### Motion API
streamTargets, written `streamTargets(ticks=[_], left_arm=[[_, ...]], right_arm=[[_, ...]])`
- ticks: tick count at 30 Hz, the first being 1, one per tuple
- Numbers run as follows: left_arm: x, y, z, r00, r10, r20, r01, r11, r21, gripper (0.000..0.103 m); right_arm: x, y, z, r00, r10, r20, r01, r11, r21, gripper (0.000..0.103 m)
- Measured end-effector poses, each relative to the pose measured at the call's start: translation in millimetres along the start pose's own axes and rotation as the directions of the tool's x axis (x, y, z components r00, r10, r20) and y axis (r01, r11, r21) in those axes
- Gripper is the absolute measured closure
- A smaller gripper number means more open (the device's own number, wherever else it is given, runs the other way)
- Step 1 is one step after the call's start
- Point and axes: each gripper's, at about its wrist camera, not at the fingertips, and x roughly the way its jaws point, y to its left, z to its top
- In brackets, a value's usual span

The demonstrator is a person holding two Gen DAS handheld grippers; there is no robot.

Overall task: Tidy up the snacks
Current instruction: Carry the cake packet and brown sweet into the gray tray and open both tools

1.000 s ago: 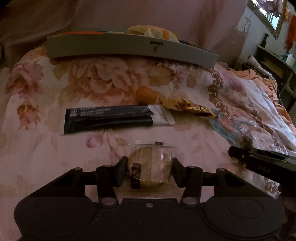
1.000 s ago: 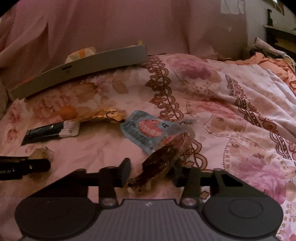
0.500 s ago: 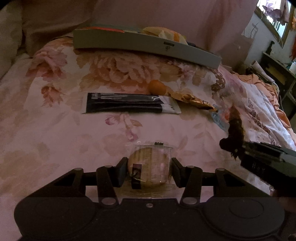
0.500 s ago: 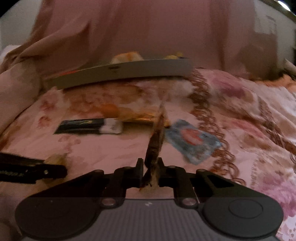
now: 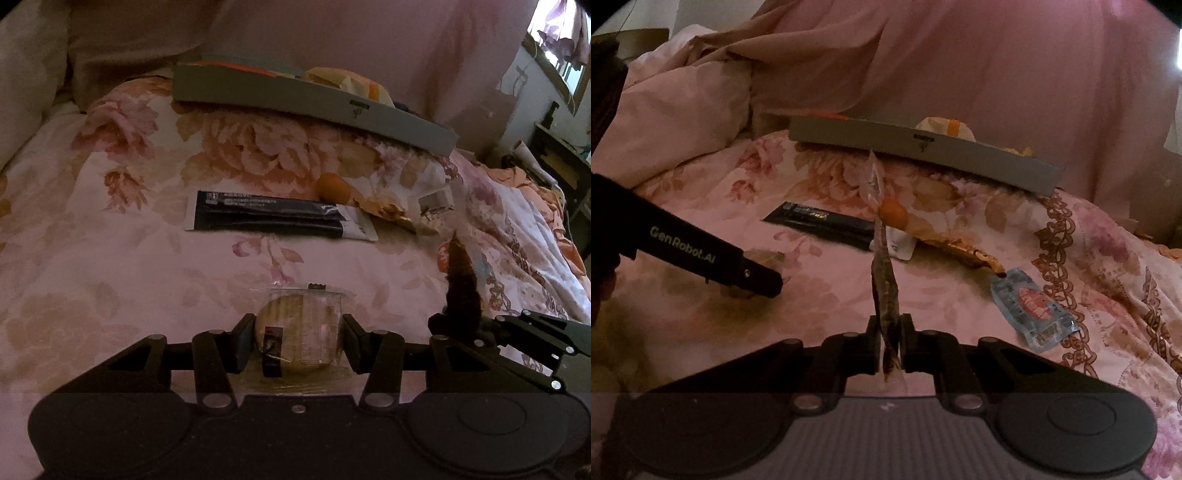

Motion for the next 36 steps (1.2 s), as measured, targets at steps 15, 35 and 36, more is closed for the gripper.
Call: streamTargets(ticks=[15, 35, 36], left_arm=[[-13, -4, 11, 0.996, -0.013, 0.09, 0.015, 1.0, -0.013, 0.052], [-12, -11, 128, 0.955, -0.003, 0.296, 0.008, 1.0, -0.017, 0.052], [-10, -12, 138, 0.952, -0.001, 0.307, 0.008, 1.0, -0.022, 0.052]], right_arm=[[-11, -7, 8, 0.996, 0.01, 0.084, -0.014, 0.999, 0.047, 0.092], [7, -65, 104, 0.983, 0.002, 0.181, -0.023, 0.993, 0.117, 0.092], [13, -71, 114, 0.983, 0.003, 0.185, -0.025, 0.993, 0.119, 0.092]])
